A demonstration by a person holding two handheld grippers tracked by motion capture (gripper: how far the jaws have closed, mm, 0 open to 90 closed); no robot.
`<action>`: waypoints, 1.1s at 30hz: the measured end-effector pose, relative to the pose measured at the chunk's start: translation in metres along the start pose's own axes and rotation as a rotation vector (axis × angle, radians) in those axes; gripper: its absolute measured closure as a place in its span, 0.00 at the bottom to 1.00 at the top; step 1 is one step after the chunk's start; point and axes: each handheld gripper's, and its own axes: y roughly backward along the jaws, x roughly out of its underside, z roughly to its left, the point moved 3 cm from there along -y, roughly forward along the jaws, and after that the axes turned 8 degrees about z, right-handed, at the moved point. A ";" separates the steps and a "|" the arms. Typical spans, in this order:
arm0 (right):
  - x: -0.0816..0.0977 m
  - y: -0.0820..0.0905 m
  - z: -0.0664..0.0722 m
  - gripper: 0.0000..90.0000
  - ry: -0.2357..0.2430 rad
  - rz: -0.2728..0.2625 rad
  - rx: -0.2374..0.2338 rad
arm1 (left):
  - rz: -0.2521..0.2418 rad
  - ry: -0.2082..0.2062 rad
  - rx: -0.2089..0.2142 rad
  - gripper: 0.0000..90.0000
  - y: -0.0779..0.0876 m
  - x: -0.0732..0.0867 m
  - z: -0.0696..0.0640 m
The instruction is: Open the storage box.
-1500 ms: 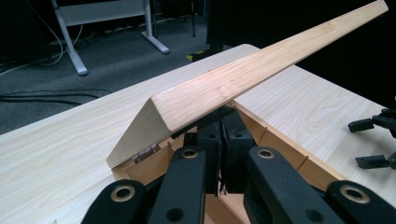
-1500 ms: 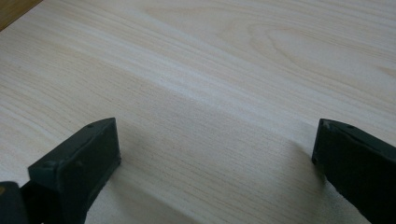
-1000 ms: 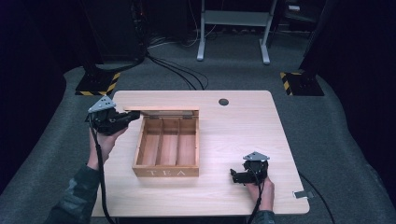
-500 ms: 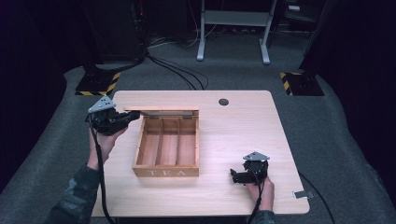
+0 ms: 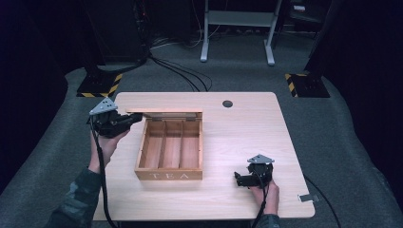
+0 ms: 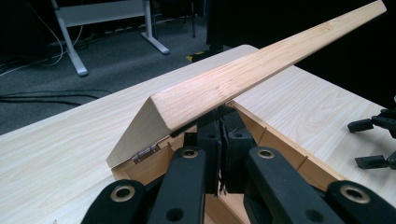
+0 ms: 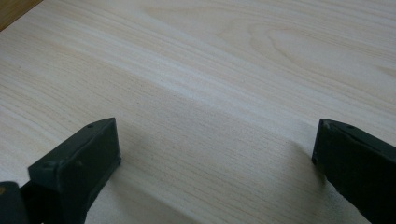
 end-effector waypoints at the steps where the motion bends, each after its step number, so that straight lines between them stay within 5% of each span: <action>1: 0.000 0.000 0.000 0.00 0.000 0.000 0.000 | 0.000 0.000 0.000 0.98 0.000 0.000 0.000; 20: 0.000 0.000 0.000 0.01 -0.004 0.003 0.000 | -0.011 -0.008 -0.006 0.97 0.001 0.006 -0.003; 33: 0.000 0.000 0.000 0.01 -0.004 0.000 0.001 | -0.033 -0.030 -0.026 0.97 0.001 0.037 -0.020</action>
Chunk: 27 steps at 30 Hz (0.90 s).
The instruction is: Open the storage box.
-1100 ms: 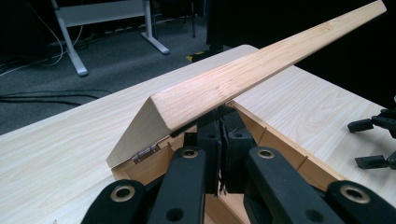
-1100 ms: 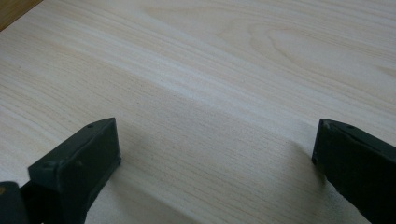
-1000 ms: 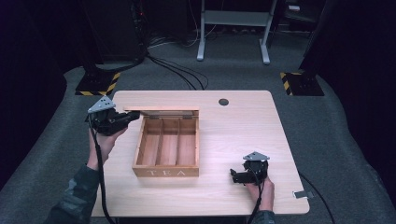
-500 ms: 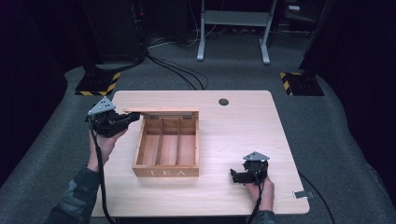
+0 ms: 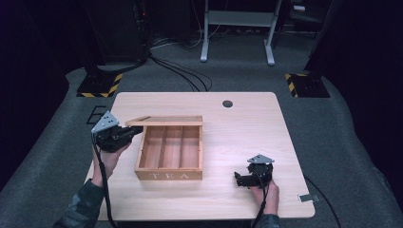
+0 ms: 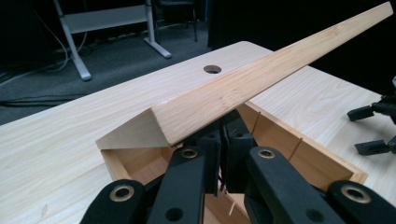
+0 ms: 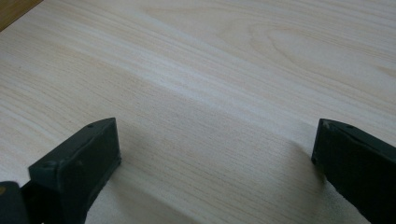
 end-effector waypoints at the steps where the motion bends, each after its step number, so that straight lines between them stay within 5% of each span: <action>1: 0.000 0.000 0.000 0.01 -0.002 0.001 -0.001 | -0.002 0.007 0.005 0.97 0.000 0.002 -0.001; 7: 0.000 0.000 0.000 0.01 0.000 0.000 0.000 | -0.016 -0.008 -0.023 0.97 0.001 0.016 -0.009; 27: 0.000 0.000 0.000 0.01 0.000 0.000 0.000 | -0.046 -0.018 -0.013 0.96 -0.001 0.050 -0.022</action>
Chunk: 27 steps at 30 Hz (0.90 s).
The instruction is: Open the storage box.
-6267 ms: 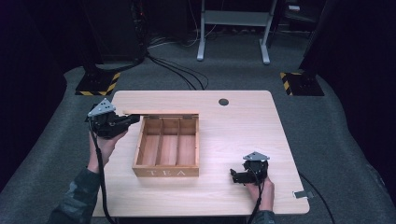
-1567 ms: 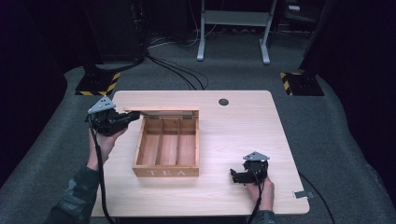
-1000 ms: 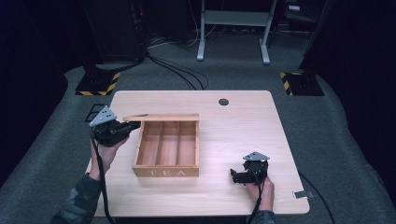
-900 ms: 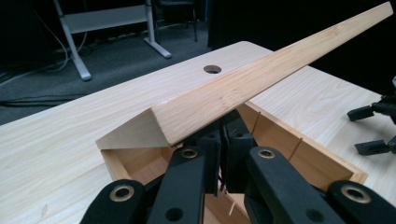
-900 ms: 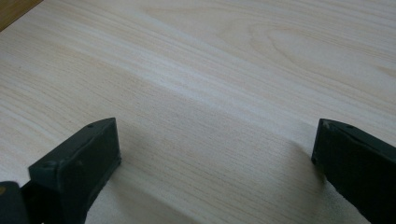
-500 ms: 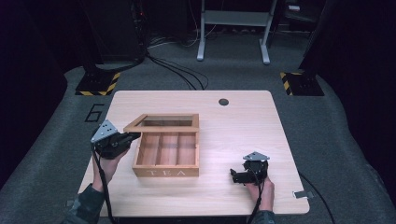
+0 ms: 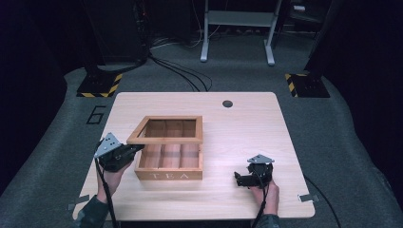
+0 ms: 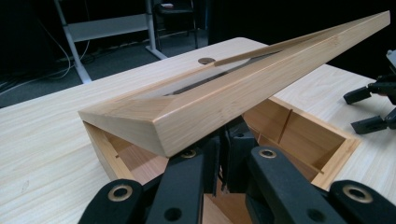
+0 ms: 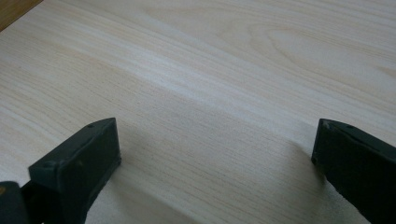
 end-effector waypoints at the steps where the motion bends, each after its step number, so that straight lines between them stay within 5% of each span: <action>1: 0.000 0.000 0.000 0.01 0.000 0.000 0.000 | -0.005 0.004 0.003 0.96 0.000 0.002 -0.001; 17: 0.000 0.000 0.000 0.01 -0.001 0.000 0.000 | -0.001 -0.002 0.001 0.96 -0.004 0.043 -0.012; 27: 0.000 0.000 0.000 0.01 -0.001 0.000 0.000 | 0.073 0.031 0.021 0.95 -0.015 0.066 -0.009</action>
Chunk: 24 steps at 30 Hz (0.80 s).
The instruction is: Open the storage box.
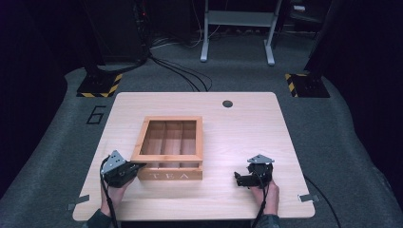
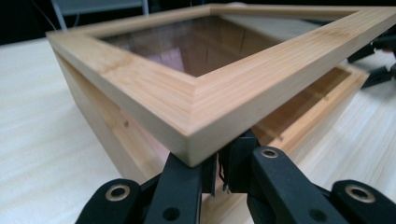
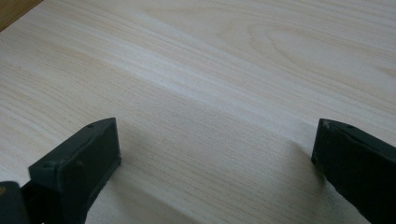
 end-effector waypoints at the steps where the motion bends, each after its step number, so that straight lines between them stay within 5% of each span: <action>1: 0.000 0.000 0.000 0.01 0.000 0.000 0.000 | 0.000 0.001 0.005 0.94 -0.001 0.002 0.001; 6: 0.000 0.000 0.000 0.01 0.000 0.000 0.000 | 0.028 0.033 0.025 0.93 -0.002 0.008 0.005; 24: 0.000 0.000 0.000 0.01 -0.001 0.000 0.001 | 0.087 0.019 0.007 0.93 0.008 0.003 0.004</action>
